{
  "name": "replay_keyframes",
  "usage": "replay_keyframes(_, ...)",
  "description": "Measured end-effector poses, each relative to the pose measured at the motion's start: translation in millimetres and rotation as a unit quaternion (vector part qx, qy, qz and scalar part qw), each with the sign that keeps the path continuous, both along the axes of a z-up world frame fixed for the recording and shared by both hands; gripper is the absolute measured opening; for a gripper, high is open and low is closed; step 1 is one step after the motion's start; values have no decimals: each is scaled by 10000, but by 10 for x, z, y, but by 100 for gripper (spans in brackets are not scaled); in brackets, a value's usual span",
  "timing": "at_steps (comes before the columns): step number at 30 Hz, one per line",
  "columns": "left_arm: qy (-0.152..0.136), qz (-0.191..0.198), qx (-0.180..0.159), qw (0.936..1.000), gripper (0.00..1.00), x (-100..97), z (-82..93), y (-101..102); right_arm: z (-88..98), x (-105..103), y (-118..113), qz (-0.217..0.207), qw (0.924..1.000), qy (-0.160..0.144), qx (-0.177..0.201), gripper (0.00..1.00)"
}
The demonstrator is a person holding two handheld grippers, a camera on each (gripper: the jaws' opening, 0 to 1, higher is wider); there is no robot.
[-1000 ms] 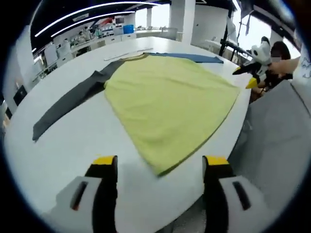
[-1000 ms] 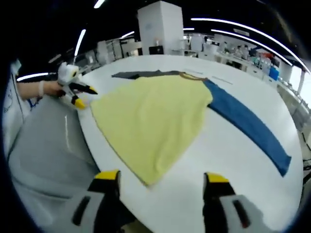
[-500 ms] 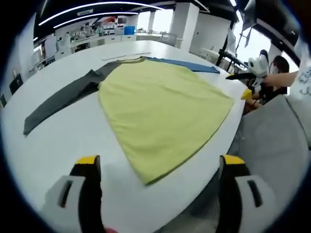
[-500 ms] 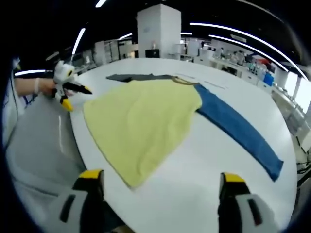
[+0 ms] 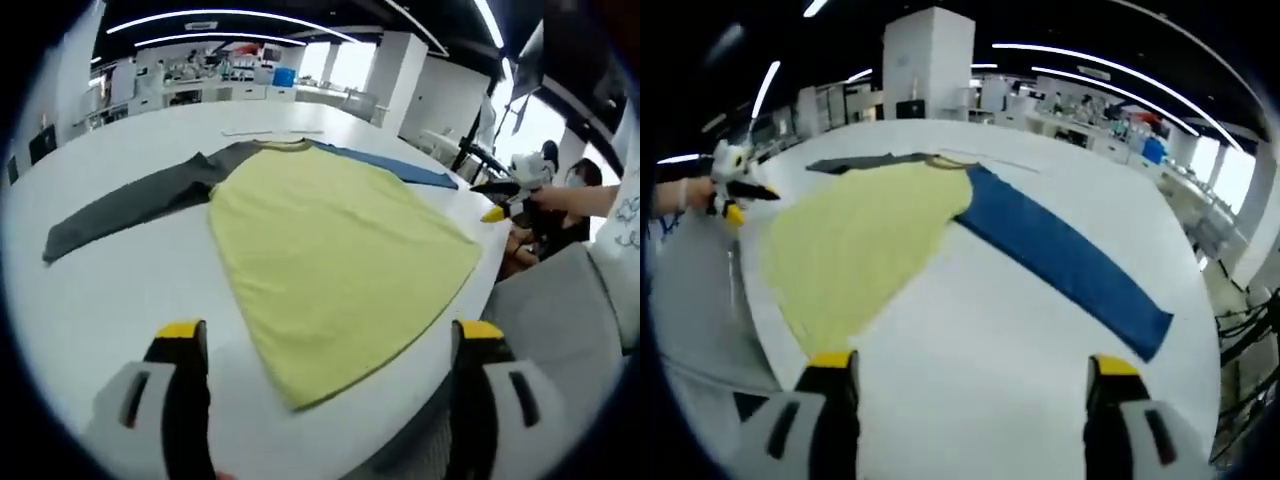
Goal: Fold the garment on the visible template until the final outline fits inside the template.
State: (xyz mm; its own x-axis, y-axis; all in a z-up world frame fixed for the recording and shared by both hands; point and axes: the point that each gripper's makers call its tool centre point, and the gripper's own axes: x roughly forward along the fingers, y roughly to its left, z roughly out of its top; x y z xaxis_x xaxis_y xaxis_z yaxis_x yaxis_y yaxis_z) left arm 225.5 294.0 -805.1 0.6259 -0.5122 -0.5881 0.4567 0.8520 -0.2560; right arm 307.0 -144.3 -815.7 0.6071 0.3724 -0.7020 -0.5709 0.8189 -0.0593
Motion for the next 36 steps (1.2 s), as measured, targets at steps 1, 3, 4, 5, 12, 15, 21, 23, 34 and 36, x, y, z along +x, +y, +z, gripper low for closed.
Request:
replay_keyframes(1,-5,7,-13,10000,98,11,12,-2,-2,57,-102,-117,9999,12,-32,94)
replay_keyframes(3,15,13,-35,10000,97,35,16,4,19,99,-192,-305,9995,6,28,94)
replay_keyframes(4,27,3,-29,10000,94,25,32,1,28,122,-230,-355,9994,10,54,94)
replay_keyframes(5,47,47,-9,10000,93,31,25,12,43,168,-289,-425,9991,6,51,94)
replay_keyframes(12,76,102,20,9999,91,29,34,12,26,427,-708,-1003,9950,-3,-5,87)
replay_keyframes(15,55,107,-39,9999,89,28,80,-3,30,590,-855,-1391,9901,9,176,82)
replay_keyframes(21,45,227,22,9997,86,17,60,73,20,860,-1027,-2074,9764,116,592,56)
replay_keyframes(23,37,256,-4,9997,86,13,59,119,-4,897,-1061,-2180,9744,101,545,52)
replay_keyframes(34,105,412,59,9991,84,-56,-18,161,-185,932,-1327,-2925,9495,585,975,33)
replay_keyframes(36,123,429,49,9990,83,-64,-34,163,-228,897,-1330,-2928,9497,696,862,25)
